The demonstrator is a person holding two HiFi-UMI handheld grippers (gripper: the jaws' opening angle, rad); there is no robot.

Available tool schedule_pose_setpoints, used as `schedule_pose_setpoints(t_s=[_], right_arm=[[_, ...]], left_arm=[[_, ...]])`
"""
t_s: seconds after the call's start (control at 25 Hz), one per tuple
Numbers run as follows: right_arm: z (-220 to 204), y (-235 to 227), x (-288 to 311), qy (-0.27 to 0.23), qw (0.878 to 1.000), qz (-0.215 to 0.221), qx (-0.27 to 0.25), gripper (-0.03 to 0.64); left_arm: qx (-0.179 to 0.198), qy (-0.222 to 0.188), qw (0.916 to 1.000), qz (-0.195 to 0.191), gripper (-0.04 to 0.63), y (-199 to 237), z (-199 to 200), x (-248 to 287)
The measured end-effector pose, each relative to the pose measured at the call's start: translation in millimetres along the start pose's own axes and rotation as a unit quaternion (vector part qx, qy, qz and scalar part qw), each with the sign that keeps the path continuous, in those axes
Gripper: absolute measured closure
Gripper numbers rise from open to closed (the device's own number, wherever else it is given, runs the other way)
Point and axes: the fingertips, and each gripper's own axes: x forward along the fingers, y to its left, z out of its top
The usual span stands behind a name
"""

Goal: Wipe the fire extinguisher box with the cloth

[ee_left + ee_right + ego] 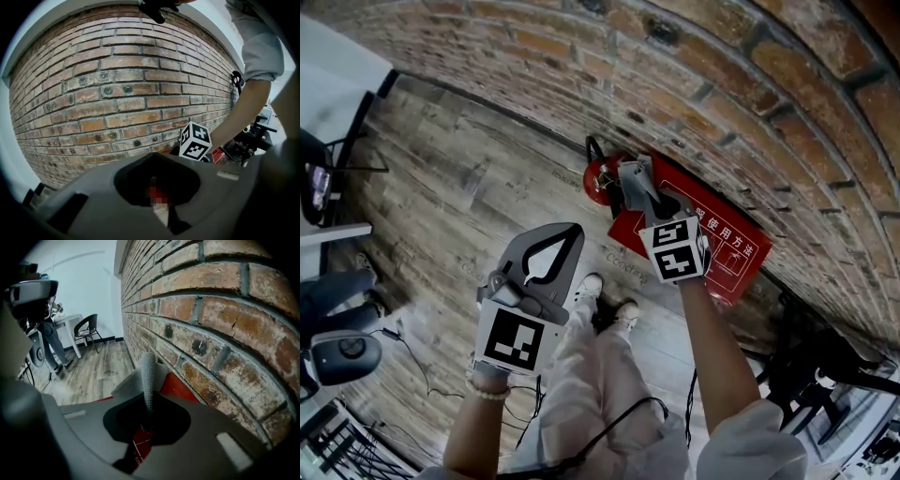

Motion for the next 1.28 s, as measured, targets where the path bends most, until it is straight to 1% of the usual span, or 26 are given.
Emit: schedule_pose_setpoints(t_s=[0.12, 0.44, 0.72, 1.28], right_arm=[[1, 1, 1, -0.003, 1.000, 0.003, 0.015, 0.597], [-1, 0, 1, -0.001, 1.000, 0.004, 0.016, 0.597], [-2, -3, -1, -0.004, 1.000, 0.001, 0.021, 0.597], [-21, -21, -14, -0.002, 0.999, -0.015, 0.041, 0.597]], left_arm=[[-0.002, 0.002, 1.0000, -0.001, 0.597, 0, -1, 2], [-0.008, 0.006, 0.9999, -0.006, 0.597, -6, -3, 11], [-0.005, 0.004, 0.9999, -0.011, 0.597, -9, 0, 16], [0.005, 0.004, 0.9995, -0.030, 0.597, -27, 7, 27]])
